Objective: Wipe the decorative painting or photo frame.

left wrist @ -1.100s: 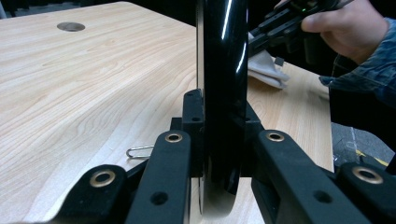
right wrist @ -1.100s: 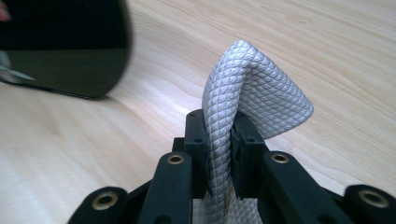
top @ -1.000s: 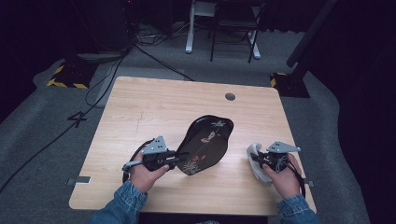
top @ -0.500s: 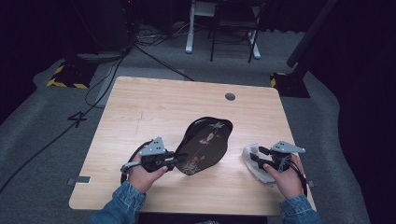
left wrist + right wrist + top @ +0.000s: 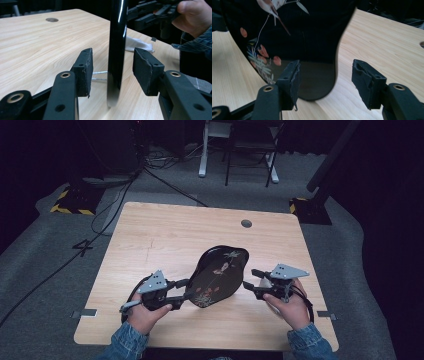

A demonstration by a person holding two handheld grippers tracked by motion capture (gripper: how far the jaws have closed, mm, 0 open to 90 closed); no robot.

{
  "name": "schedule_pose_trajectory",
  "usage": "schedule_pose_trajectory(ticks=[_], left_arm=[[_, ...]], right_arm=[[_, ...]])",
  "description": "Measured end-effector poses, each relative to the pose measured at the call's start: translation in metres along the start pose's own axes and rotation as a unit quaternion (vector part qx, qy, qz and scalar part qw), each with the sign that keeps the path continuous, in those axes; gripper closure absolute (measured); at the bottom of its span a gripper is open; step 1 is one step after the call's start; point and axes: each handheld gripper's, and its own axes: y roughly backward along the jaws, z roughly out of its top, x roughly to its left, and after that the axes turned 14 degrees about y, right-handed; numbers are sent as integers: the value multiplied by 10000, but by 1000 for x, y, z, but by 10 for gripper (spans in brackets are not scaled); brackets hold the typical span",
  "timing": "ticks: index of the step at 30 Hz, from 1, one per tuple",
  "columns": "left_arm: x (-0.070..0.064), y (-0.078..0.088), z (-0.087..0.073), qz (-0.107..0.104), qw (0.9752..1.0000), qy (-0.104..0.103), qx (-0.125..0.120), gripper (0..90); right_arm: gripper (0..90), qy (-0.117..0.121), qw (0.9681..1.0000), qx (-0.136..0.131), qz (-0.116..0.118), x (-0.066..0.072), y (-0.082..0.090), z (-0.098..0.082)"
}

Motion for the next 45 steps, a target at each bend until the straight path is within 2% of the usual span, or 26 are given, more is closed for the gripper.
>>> schedule_pose_trajectory(ticks=[5,7,12,15,24,29,31,33,35,38,41,45], left_arm=[[-2,9,-12,135,9997,207,76,574],[-2,10,-13,201,9996,180,72,627],[-4,10,-14,207,9996,164,64,756],[-5,8,-13,274,9996,60,90,781],[-5,5,-10,294,9995,12,116,781],[-3,4,-10,328,9994,87,98,774],[-3,3,-10,428,9990,150,21,728],[-2,4,-10,496,9984,227,-121,630],[-1,5,-10,547,9979,284,-179,605],[-1,4,-10,557,9980,269,-151,630],[-4,0,-9,508,9986,124,-6,751],[-6,-1,-6,564,9984,24,67,760]], right_arm=[[400,-64,9996,25,262,-6,-20,2],[394,-80,9993,-43,366,-8,-26,2],[383,-65,9980,-204,597,-11,-36,5],[388,-22,9977,-213,649,-10,-40,6],[376,5,9982,-200,570,-8,-40,6],[387,31,9983,-192,555,-7,-40,6],[398,37,9982,-195,574,-7,-39,7],[403,76,9983,-155,550,-5,-38,7],[404,77,9985,-138,523,-5,-37,7],[402,56,9986,-140,512,-4,-37,6],[414,115,9988,-84,469,-1,-36,8],[410,72,9991,-58,419,1,-36,8]])
